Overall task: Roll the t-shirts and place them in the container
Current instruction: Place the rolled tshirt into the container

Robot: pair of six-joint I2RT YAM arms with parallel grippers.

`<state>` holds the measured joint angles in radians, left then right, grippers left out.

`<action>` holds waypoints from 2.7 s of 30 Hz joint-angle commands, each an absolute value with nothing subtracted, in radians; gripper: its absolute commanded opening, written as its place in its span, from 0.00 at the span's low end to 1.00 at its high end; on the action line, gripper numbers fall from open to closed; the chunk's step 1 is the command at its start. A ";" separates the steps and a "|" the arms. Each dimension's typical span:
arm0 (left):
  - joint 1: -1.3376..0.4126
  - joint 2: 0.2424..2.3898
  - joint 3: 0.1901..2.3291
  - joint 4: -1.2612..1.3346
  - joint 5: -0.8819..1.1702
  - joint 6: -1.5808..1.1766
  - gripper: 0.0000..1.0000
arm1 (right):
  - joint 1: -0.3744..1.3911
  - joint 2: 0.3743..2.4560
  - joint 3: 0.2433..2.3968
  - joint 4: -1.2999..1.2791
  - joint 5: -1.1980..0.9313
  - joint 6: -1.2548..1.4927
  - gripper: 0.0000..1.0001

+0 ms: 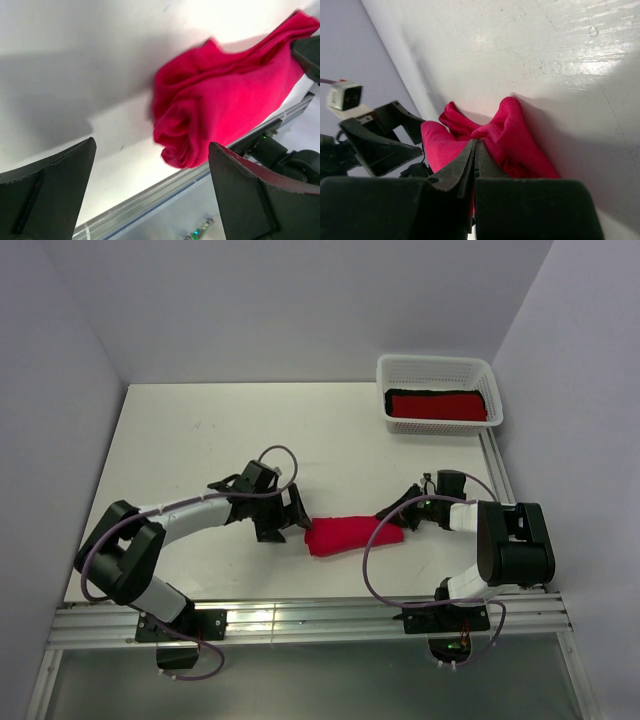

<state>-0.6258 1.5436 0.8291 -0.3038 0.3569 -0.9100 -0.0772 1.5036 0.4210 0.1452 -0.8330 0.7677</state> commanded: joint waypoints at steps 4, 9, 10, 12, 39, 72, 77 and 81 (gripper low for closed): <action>-0.644 1.488 0.667 -0.089 0.410 -1.081 0.99 | -0.083 1.499 0.413 0.068 -0.750 0.710 0.00; -0.725 1.476 0.598 0.064 0.347 -1.212 1.00 | -0.083 1.490 0.414 0.061 -0.750 0.704 0.00; -0.738 1.482 0.586 0.146 0.344 -1.233 0.99 | -0.083 1.491 0.414 0.060 -0.750 0.703 0.00; -0.768 1.494 0.566 0.188 0.321 -1.293 1.00 | -0.083 1.496 0.414 0.061 -0.752 0.703 0.00; -0.839 1.631 0.500 0.319 0.107 -1.474 0.58 | -0.081 1.500 0.457 0.012 -0.761 0.667 0.00; -0.678 1.681 0.851 -0.333 -0.058 -1.154 0.01 | -0.074 1.175 0.468 -0.141 -0.637 0.598 0.84; -0.678 1.680 0.874 -0.339 -0.060 -1.120 0.01 | -0.052 1.160 0.453 -0.092 -0.658 0.607 1.00; -0.678 1.689 0.879 -0.336 -0.049 -1.092 0.01 | -0.034 1.228 0.460 -0.003 -0.704 0.643 1.00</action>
<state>-0.6895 1.6524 0.8787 -0.2283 0.0525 -1.1687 -0.0525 1.1946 0.4580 -0.0891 -0.6628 0.6205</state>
